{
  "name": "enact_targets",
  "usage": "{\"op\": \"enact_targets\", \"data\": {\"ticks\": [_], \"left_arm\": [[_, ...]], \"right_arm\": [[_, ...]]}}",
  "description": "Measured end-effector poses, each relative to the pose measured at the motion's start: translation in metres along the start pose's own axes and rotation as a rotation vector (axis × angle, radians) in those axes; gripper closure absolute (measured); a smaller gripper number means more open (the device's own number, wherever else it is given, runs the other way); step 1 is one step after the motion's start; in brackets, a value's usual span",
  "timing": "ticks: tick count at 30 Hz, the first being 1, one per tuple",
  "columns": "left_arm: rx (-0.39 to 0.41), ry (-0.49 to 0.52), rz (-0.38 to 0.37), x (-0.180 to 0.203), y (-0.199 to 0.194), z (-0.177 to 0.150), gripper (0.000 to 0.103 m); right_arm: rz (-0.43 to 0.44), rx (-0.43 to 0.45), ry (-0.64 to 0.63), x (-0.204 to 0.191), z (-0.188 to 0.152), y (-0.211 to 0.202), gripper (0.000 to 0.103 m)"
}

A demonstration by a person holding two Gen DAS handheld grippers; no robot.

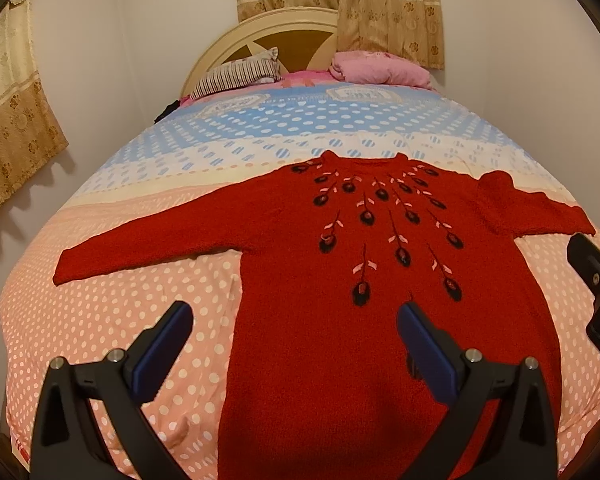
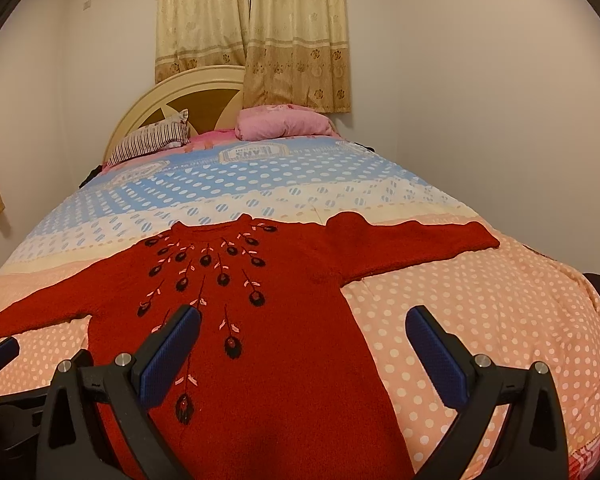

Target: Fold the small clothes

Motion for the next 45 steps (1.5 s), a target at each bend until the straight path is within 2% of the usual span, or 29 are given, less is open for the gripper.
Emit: {"op": "enact_targets", "data": {"ticks": [7,12,21,24,26,31,32,35,37,40,42,45], "left_arm": [[0.015,0.009,0.009,0.0,0.007,0.008,0.0],[-0.019,0.006,0.008,-0.005,0.02,0.014,0.0],[0.028,-0.03,0.03,-0.026,0.045,0.074,0.0],[0.059,-0.056,-0.004,-0.03,0.061,0.104,0.0],[0.059,-0.054,-0.004,-0.032,0.074,0.115,0.0],[0.035,-0.081,0.028,-0.047,0.124,0.127,0.0],[0.033,-0.091,0.03,-0.05,0.13,0.126,0.0],[0.009,-0.132,0.026,-0.055,0.151,0.117,0.0],[-0.005,-0.158,0.016,-0.056,0.162,0.109,0.0],[-0.021,-0.189,-0.012,-0.053,0.173,0.098,0.0],[-0.032,-0.195,-0.02,-0.049,0.179,0.092,0.0],[-0.058,-0.182,-0.012,-0.05,0.187,0.086,0.0]], "right_arm": [[0.003,-0.04,-0.01,-0.006,0.004,0.017,0.001],[-0.007,-0.084,-0.009,0.0,0.008,0.039,0.001],[-0.059,-0.108,0.009,0.032,0.041,0.082,0.001],[-0.033,-0.119,0.027,0.046,0.052,0.102,0.003],[-0.054,-0.151,0.069,0.067,0.056,0.119,0.015],[-0.093,-0.217,0.203,0.142,0.062,0.163,0.028],[-0.119,-0.229,0.244,0.169,0.061,0.175,0.03],[-0.187,-0.222,0.344,0.23,0.063,0.194,0.032],[-0.219,-0.231,0.462,0.277,0.059,0.208,0.032],[-0.278,-0.285,0.593,0.33,0.046,0.232,0.035],[-0.296,-0.312,0.647,0.351,0.041,0.246,0.038],[-0.301,-0.34,0.668,0.36,0.039,0.263,0.039]]}}
Point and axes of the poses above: each gripper's, at about its wrist camera, not at the fingertips, and y roughly the way its jaws point, x to its right, z to its top, the point moved 9 cm from there along y, roughly the way its jaws point, and after that the axes turned 5 degrees about -x, right-handed, at the moved point
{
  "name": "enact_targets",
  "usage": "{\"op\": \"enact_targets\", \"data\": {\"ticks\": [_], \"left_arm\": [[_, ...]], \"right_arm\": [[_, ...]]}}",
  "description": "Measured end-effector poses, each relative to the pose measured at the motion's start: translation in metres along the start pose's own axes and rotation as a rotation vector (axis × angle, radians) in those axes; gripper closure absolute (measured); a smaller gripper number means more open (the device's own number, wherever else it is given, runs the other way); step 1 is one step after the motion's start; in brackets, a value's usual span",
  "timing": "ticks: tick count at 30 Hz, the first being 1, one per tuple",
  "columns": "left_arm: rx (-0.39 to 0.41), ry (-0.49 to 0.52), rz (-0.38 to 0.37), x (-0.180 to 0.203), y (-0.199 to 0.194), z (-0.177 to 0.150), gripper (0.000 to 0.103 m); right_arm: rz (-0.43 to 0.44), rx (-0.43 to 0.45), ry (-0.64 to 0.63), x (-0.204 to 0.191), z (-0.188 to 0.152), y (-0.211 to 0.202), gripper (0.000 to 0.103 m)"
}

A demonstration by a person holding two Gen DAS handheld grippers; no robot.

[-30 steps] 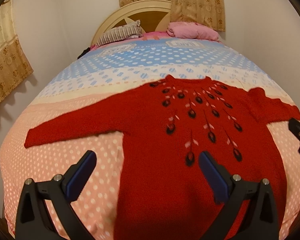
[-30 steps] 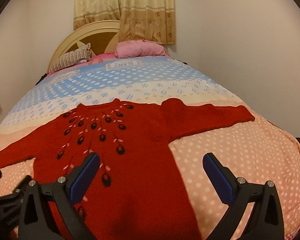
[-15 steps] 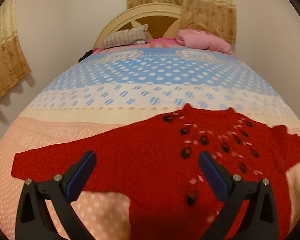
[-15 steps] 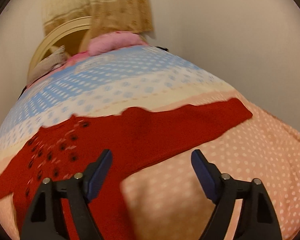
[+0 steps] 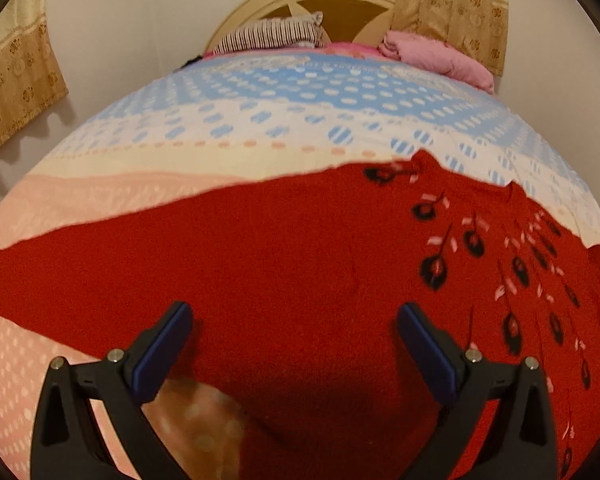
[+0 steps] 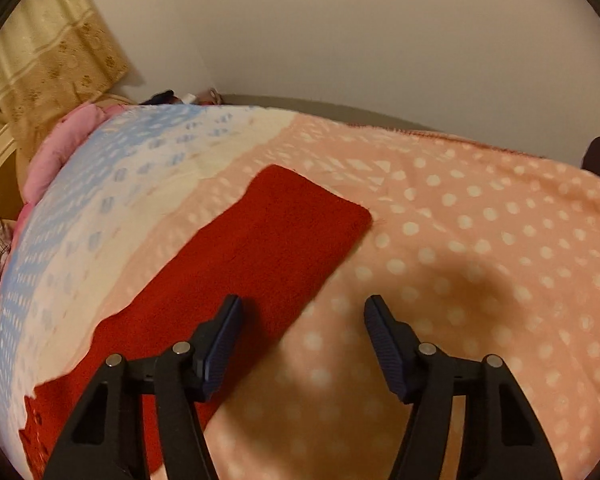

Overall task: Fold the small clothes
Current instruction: 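Grasp the sweater sleeve cuff with the right gripper and lift it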

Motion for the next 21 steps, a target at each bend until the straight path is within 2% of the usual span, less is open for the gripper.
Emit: {"op": "enact_targets", "data": {"ticks": [4,6,9,10,11,14,21], "left_arm": [[-0.023,-0.008,0.013,-0.004,0.007,-0.003,0.0],[-0.05,-0.011,0.011,-0.003,0.013,-0.006,0.0],[-0.062,-0.02,0.001,-0.004,0.016,-0.008,0.0],[-0.064,-0.022,-0.002,-0.004,0.016,-0.008,0.0],[-0.066,-0.023,-0.003,-0.005,0.016,-0.009,0.0],[-0.067,-0.028,-0.009,-0.006,0.016,-0.01,0.0],[-0.061,-0.038,-0.012,-0.006,0.017,-0.009,0.0]], "right_arm": [[-0.045,0.018,-0.053,-0.009,0.01,0.009,0.04],[-0.081,0.028,-0.086,-0.008,0.015,0.016,0.048],[-0.074,0.038,-0.089,-0.005,0.019,0.016,0.067],[-0.059,0.036,-0.087,-0.006,0.022,0.017,0.086],[-0.033,0.034,-0.09,-0.008,0.022,0.014,0.097],[0.011,0.068,-0.103,-0.015,0.024,-0.001,0.097],[0.091,0.229,-0.275,-0.07,0.01,-0.089,0.097]]}}
Point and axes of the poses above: each gripper's, at about its wrist camera, not at the fingertips, and y roughly the way its jaws point, x to its right, z to its top, the point moved 9 cm from there along y, roughly the way its jaws point, and after that the axes turned 5 degrees about -x, right-handed, at the moved point
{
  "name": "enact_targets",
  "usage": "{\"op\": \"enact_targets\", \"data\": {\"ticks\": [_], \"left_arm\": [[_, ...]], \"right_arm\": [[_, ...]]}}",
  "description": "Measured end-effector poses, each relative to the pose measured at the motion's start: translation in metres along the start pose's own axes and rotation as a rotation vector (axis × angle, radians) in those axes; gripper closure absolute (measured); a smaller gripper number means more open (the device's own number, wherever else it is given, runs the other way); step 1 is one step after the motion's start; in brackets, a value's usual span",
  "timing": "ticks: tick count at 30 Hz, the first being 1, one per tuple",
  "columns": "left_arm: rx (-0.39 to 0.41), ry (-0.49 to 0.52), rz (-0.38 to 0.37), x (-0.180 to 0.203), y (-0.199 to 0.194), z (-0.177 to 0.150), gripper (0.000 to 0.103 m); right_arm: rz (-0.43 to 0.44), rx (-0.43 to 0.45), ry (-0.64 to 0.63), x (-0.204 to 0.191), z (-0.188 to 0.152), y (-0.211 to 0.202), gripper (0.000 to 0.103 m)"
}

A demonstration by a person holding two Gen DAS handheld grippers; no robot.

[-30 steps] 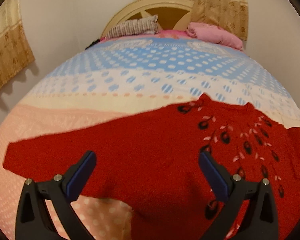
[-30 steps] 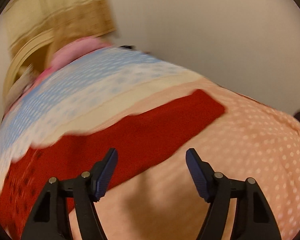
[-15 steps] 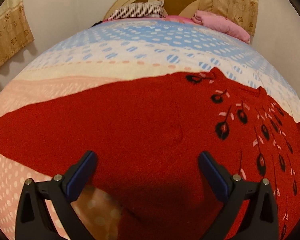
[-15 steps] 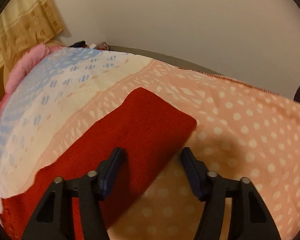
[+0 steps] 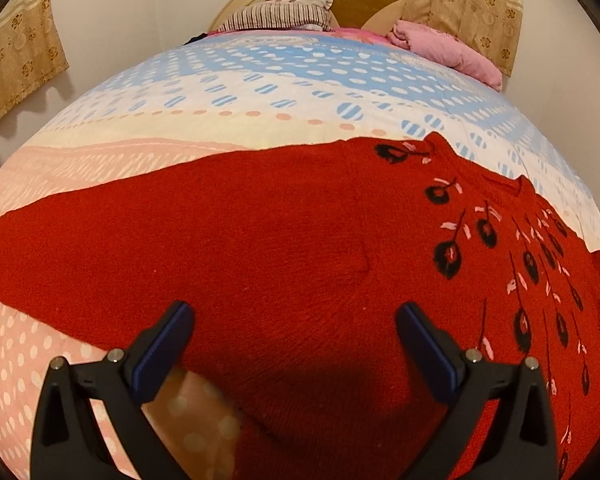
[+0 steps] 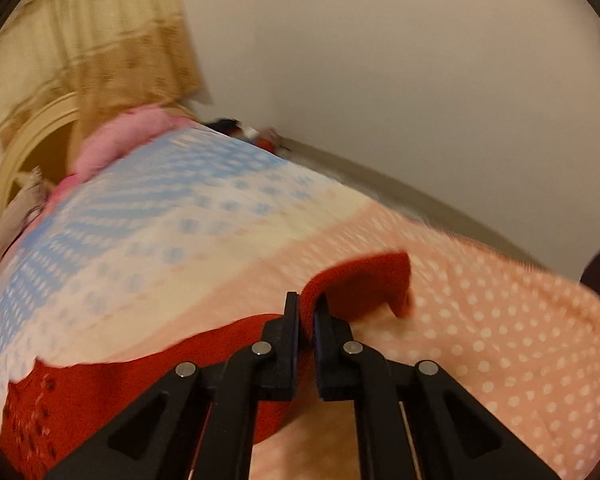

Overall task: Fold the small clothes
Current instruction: 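Grasp the sweater sleeve cuff with the right gripper and lift it, then carry the sleeve across the sweater body with the right gripper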

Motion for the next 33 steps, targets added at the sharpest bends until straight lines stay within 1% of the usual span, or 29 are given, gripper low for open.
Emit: {"op": "enact_targets", "data": {"ticks": [1,6,8,9,11,15,17,18,19,23,27,29,33], "left_arm": [[0.0,-0.001,-0.001,0.0,0.0,0.0,0.0],[0.006,-0.014,-0.007,-0.003,-0.001,-0.001,0.0],[0.008,-0.021,-0.012,-0.004,-0.001,-0.001,0.0],[0.008,-0.025,-0.016,-0.005,-0.001,-0.001,0.0],[0.01,-0.033,-0.023,-0.006,-0.001,-0.001,0.0],[0.016,-0.053,-0.042,-0.008,-0.002,0.0,0.0],[0.016,-0.065,-0.055,-0.009,-0.002,0.001,0.0],[0.016,-0.069,-0.059,-0.01,-0.002,0.001,0.0],[0.017,-0.073,-0.064,-0.01,-0.002,0.001,0.0],[0.024,-0.085,-0.084,-0.011,-0.003,0.001,0.0],[0.03,-0.104,-0.105,-0.014,-0.004,0.001,0.0],[0.031,-0.114,-0.114,-0.015,-0.005,0.001,0.0],[0.036,-0.134,-0.135,-0.018,-0.005,0.003,0.0]], "right_arm": [[0.009,0.01,-0.018,-0.01,0.001,-0.008,0.097],[0.087,0.052,-0.138,-0.083,-0.006,-0.051,0.097],[0.122,0.078,-0.198,-0.118,-0.013,-0.07,0.098],[0.147,0.092,-0.243,-0.145,-0.019,-0.082,0.098],[0.207,0.095,-0.304,-0.187,-0.033,-0.098,0.098],[0.334,0.057,-0.373,-0.262,-0.07,-0.114,0.098],[0.37,0.038,-0.395,-0.291,-0.088,-0.116,0.098],[0.395,0.02,-0.411,-0.313,-0.101,-0.116,0.098],[0.41,0.008,-0.418,-0.324,-0.109,-0.116,0.098],[0.484,-0.061,-0.484,-0.386,-0.161,-0.112,0.098],[0.553,-0.116,-0.535,-0.432,-0.197,-0.109,0.098],[0.58,-0.145,-0.55,-0.449,-0.213,-0.106,0.098],[0.639,-0.211,-0.551,-0.464,-0.237,-0.099,0.098]]}}
Point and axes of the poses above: each gripper's, at about its wrist camera, not at the fingertips, and y roughly the way its jaws point, x to its right, z to its top, the point moved 9 cm from there along y, roughly the way its jaws point, and after that the axes turned 5 degrees about -x, right-handed, at the moved point
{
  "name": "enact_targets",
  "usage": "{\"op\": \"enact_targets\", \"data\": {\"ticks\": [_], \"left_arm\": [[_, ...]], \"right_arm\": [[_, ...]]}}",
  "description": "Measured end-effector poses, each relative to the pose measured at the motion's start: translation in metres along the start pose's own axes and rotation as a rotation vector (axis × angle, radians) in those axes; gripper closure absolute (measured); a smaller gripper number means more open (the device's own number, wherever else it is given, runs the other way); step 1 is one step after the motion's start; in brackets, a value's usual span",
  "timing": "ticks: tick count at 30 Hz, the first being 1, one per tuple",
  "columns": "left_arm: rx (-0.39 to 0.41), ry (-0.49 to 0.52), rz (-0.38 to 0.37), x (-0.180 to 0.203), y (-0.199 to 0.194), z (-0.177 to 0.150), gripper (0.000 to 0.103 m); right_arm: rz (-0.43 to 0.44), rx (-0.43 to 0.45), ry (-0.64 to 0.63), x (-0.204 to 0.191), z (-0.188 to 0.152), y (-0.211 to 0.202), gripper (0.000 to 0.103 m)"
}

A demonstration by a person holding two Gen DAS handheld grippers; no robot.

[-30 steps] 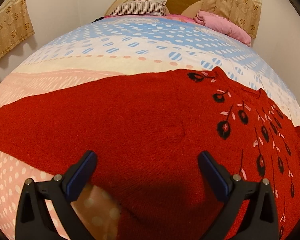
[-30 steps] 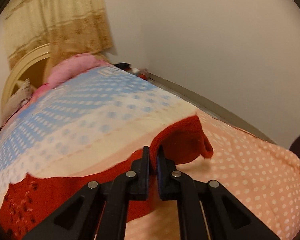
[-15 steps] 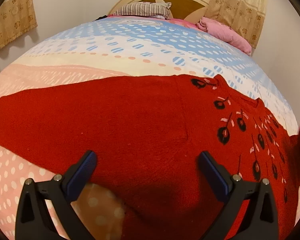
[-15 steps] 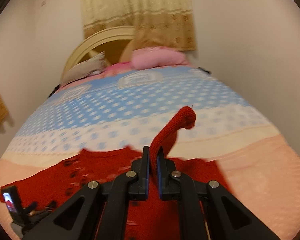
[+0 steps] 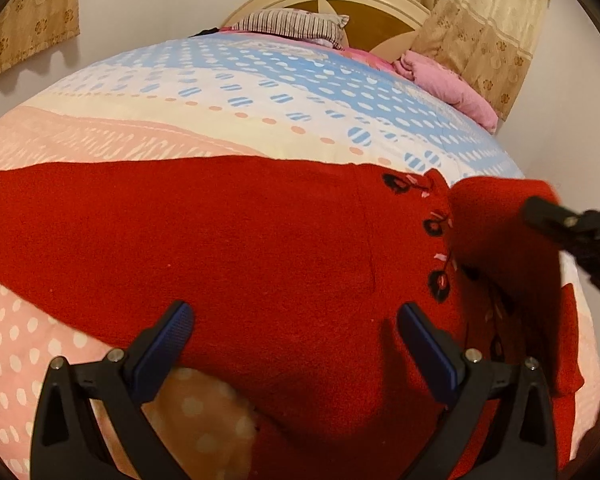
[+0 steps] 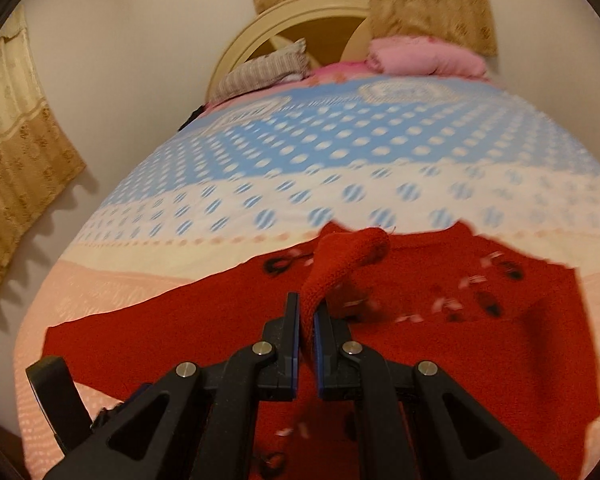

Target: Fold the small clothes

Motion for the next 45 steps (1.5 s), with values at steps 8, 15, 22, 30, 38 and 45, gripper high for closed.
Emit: {"op": "enact_targets", "data": {"ticks": [8,15,22,30,38,45], "left_arm": [[0.001,-0.007,-0.003,0.0,0.0,0.001,0.0],[0.001,-0.002,0.004,-0.001,0.0,0.0,0.0],[0.002,-0.004,0.004,-0.001,-0.001,0.0,0.0],[-0.003,-0.001,-0.015,-0.004,-0.006,0.002,0.0],[0.067,0.127,0.004,0.019,-0.027,0.037,0.0],[-0.003,0.201,0.098,0.037,0.017,0.046,0.0]], "right_arm": [[0.222,-0.108,-0.01,-0.024,-0.019,0.031,0.096],[0.401,-0.179,0.041,-0.027,-0.029,0.021,0.085],[0.299,-0.052,0.074,0.012,-0.019,-0.004,0.067],[0.208,-0.195,0.047,0.016,-0.069,0.031,0.067],[0.057,-0.029,0.023,0.083,-0.037,-0.03,0.067],[-0.241,-0.039,0.178,0.22,-0.016,-0.034,0.067]]}}
Point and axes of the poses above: each gripper's, at about its wrist camera, not at the fingertips, and y roughly the way its jaws point, x to its right, z to its top, the point moved 9 cm from there along y, roughly the way its jaws point, and after that the axes turned 5 degrees about -x, right-handed, at the moved point
